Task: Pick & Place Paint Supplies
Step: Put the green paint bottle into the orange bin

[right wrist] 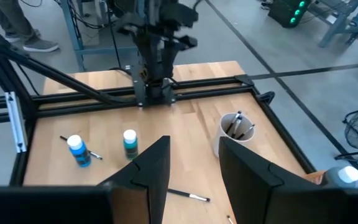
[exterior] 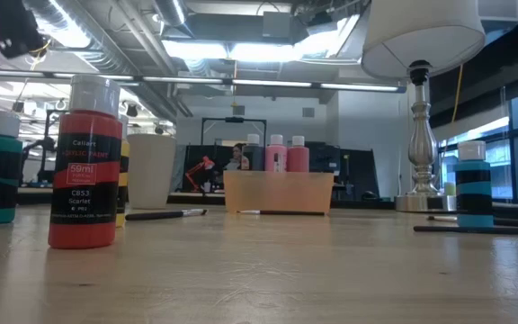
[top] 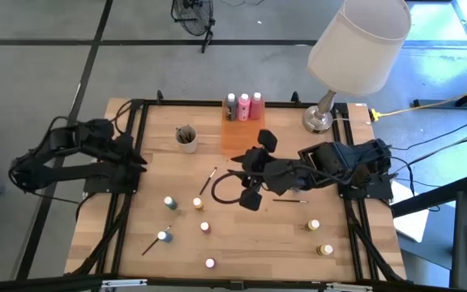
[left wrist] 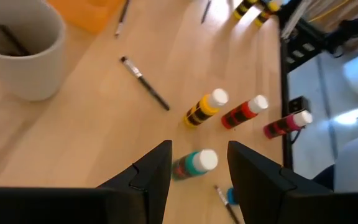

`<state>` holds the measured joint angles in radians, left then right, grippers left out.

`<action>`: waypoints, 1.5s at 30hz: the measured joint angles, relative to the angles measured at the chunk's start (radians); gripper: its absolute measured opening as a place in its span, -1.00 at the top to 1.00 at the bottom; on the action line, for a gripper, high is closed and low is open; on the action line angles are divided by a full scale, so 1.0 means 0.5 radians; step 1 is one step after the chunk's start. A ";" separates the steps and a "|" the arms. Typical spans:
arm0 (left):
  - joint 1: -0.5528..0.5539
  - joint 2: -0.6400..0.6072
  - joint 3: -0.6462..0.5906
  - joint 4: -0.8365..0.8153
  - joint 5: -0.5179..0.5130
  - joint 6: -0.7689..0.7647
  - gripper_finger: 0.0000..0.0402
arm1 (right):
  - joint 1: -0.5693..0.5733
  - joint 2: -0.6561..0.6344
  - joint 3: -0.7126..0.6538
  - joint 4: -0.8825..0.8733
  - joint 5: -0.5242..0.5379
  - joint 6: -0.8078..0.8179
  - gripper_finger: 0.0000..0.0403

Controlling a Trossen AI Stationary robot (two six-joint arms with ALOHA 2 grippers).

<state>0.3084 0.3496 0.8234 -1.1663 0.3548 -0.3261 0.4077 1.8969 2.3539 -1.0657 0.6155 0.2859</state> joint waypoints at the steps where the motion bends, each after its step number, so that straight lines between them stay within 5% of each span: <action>1: 0.000 -0.027 -0.053 0.059 0.036 -0.018 0.24 | 0.007 0.000 0.000 0.000 0.000 0.008 0.31; 14: -0.162 -0.173 -0.407 0.483 0.267 -0.368 0.24 | 0.095 0.000 0.000 0.011 0.000 0.249 0.31; 19: -0.400 -0.172 -0.472 1.075 0.308 -0.562 0.24 | 0.116 0.000 -0.001 0.193 0.004 0.229 0.31; 24: -0.746 -0.172 -0.473 1.185 0.250 -0.894 0.24 | 0.116 0.000 -0.001 0.393 0.003 0.079 0.31; 34: -1.648 0.065 -0.474 1.730 -0.439 -1.078 0.24 | 0.082 0.048 -0.002 0.473 -0.087 -0.020 0.31; 45: -2.234 0.562 -0.475 1.618 -1.200 -0.841 0.24 | 0.088 0.084 -0.002 0.375 -0.266 -0.001 0.31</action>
<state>-0.8088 0.6309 0.5861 -0.3574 -0.2453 -0.7464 0.4517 1.9389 2.3528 -0.8783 0.4828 0.2852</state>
